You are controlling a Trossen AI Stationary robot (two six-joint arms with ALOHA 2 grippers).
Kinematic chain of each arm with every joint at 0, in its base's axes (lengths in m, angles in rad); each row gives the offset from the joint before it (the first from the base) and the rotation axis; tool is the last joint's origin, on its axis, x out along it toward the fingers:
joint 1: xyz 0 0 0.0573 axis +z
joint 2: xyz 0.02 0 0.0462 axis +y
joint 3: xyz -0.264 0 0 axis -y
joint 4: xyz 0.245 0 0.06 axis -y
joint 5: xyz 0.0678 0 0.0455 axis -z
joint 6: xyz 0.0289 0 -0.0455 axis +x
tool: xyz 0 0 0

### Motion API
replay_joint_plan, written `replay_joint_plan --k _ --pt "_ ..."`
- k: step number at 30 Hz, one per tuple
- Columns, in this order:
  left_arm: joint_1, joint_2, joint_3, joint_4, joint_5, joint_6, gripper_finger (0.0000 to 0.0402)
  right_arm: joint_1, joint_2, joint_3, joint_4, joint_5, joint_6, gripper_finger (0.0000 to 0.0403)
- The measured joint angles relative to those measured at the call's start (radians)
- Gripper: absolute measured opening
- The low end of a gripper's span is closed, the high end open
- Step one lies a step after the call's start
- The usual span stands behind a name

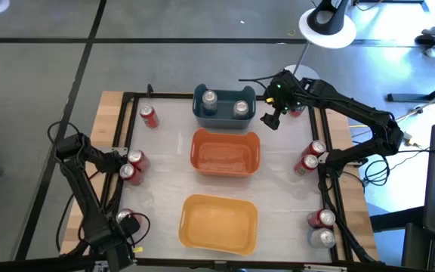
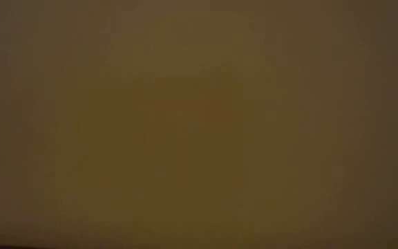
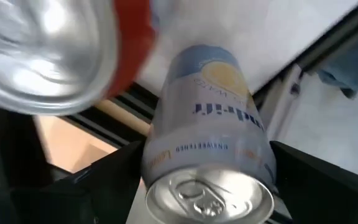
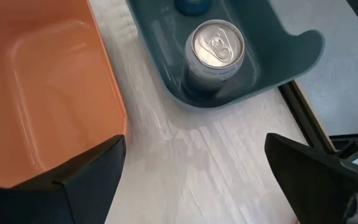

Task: Sort soda cans
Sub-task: Put the left blue soda can into the yellow bin

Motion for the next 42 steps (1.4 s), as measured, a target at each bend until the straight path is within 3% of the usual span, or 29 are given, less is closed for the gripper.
replay_joint_plan --k 5,11,16,24,28,37,42 --pt "0.0 0.0 -0.059 0.116 0.031 0.0 0.0327 0.0 0.0 0.0 0.002 0.0 0.0 0.0383" --pt "0.015 0.001 -0.073 0.125 0.086 0.004 0.0292 0.0 0.0 0.0 0.004 0.0 -0.018 0.0383" --pt "0.049 0.002 -0.052 0.107 0.095 0.043 0.0291 0.0 0.0 0.0 0.004 0.0 -0.019 0.0383" --pt "0.135 -0.057 0.078 0.066 0.085 0.033 0.0291 0.0 0.0 0.0 -0.005 -0.025 -0.023 0.0383" --pt "0.199 -0.081 0.179 -0.061 0.072 0.06 0.0291 -0.001 0.0 0.0 -0.004 -0.025 -0.023 0.0383" --pt "0.368 -0.082 0.433 -0.338 -0.21 0.306 0.0291 -0.001 0.0 0.0 0.004 -0.025 -0.046 0.0383" --pt "0.523 -0.083 0.478 -0.355 -0.376 0.55 0.0291 -0.001 0.0 0.0 0.046 -0.035 -0.062 0.0383"
